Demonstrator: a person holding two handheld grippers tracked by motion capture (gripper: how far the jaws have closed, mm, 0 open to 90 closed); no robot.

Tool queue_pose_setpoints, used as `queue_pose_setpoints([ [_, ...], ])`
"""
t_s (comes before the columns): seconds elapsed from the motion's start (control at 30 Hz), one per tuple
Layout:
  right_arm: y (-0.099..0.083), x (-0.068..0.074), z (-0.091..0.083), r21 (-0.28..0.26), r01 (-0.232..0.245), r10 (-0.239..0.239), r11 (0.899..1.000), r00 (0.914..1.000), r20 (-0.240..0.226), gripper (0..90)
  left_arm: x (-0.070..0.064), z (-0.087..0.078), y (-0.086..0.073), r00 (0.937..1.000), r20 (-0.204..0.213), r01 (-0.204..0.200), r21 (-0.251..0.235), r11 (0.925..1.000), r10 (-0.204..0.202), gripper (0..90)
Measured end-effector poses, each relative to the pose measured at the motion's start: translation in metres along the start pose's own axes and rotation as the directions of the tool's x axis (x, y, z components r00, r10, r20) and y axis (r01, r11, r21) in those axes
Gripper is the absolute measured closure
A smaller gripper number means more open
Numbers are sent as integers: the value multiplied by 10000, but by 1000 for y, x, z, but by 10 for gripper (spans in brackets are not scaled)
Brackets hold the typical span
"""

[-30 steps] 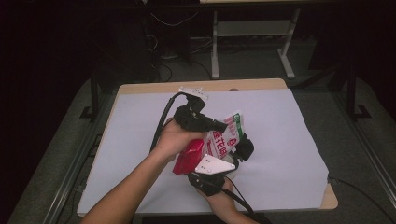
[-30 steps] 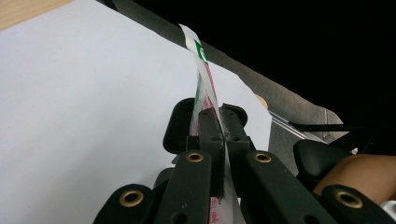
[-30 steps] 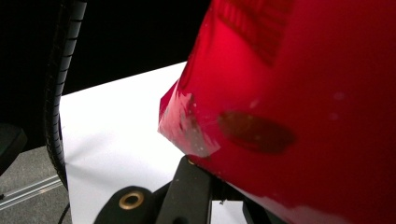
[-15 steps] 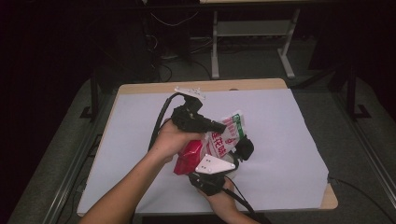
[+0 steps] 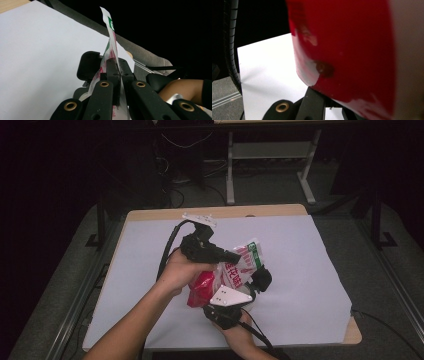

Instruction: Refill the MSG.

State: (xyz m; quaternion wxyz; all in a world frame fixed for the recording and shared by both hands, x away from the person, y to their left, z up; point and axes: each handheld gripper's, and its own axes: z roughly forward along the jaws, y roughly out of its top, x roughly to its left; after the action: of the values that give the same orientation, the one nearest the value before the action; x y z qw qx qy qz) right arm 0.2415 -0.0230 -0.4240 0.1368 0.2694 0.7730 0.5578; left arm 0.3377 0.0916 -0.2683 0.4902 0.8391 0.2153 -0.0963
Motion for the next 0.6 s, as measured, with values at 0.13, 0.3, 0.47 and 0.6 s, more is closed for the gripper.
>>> queue_pose_setpoints([
  [0.13, 0, 0, 0, 37, 17, -17, 10000, 10000, 68, 899, 0, -3, -1, 10000, 73, 21, -67, 10000, -21, 899],
  [0.3, -1, -1, 1, 106, 0, -2, 9999, 9998, 215, 900, 1, -7, -5, 9997, 250, 81, -183, 9998, -77, 899],
  [0.47, -2, -1, 2, 158, 54, -59, 9999, 9994, 327, 900, 1, -11, -7, 9996, 285, -1, -220, 9998, 7, 900],
  [0.6, -2, -2, 2, 206, -5, -3, 9998, 9993, 375, 900, 1, -15, -8, 9995, 309, -7, -253, 9997, 15, 900],
])
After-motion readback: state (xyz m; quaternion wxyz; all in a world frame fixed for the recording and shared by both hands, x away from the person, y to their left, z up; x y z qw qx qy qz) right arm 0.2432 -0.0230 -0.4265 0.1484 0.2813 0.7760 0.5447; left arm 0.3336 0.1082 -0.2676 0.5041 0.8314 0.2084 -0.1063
